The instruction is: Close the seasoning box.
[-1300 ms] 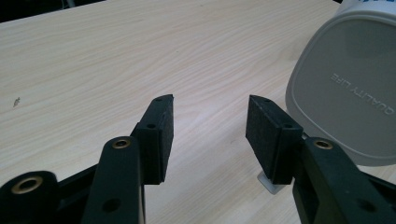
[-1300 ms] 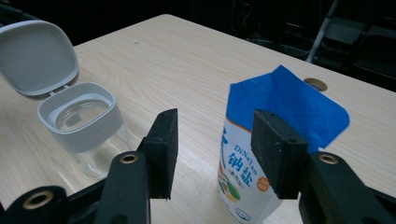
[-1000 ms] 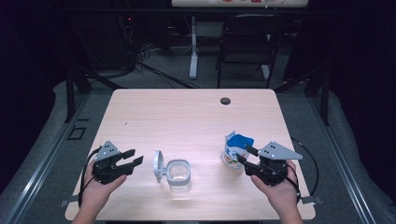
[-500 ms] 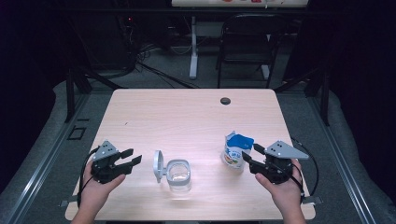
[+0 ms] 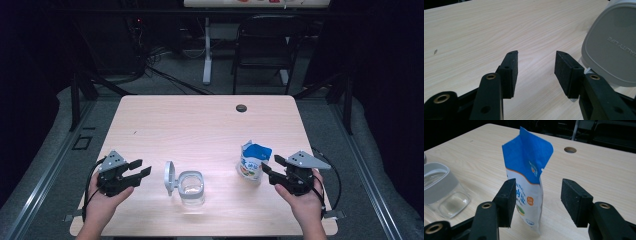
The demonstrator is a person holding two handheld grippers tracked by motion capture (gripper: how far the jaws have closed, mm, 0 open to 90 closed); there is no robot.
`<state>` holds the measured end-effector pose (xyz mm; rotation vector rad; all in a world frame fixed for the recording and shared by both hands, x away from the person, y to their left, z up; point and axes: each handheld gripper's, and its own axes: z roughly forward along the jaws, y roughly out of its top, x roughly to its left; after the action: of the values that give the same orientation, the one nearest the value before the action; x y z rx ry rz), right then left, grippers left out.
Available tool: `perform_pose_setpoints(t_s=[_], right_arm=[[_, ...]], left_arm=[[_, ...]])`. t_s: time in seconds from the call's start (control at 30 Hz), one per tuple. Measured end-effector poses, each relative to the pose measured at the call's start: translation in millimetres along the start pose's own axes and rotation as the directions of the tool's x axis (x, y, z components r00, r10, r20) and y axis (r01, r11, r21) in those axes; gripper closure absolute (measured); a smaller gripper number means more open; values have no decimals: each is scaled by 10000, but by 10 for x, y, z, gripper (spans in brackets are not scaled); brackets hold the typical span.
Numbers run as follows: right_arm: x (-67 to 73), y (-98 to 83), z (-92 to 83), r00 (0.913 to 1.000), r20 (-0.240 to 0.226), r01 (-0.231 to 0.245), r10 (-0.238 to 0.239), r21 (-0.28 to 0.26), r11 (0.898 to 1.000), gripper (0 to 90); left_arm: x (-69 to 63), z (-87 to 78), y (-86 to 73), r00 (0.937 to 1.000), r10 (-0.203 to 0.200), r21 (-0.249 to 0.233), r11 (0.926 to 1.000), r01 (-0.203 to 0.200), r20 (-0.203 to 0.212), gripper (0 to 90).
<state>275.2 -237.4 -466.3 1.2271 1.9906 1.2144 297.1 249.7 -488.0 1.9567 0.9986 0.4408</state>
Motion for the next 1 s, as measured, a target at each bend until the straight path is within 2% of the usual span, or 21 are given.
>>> perform_pose_setpoints(t_s=[0.5, 0.63, 1.0], right_arm=[[11, -150, 241, 9994, -322, -76, 85, 287, 9996, 459], [37, -206, 321, 9992, -389, 0, 20, 516, 9987, 454], [67, -324, 457, 9993, -381, 69, -52, 452, 9990, 448]], left_arm=[[3, 5, -2, 10000, 6, 14, 10000, -6, -3, 546], [5, 11, -4, 10000, 16, 42, 10000, -16, -4, 546], [9, 17, -10, 10000, 4, 56, 10000, -4, -1, 545]])
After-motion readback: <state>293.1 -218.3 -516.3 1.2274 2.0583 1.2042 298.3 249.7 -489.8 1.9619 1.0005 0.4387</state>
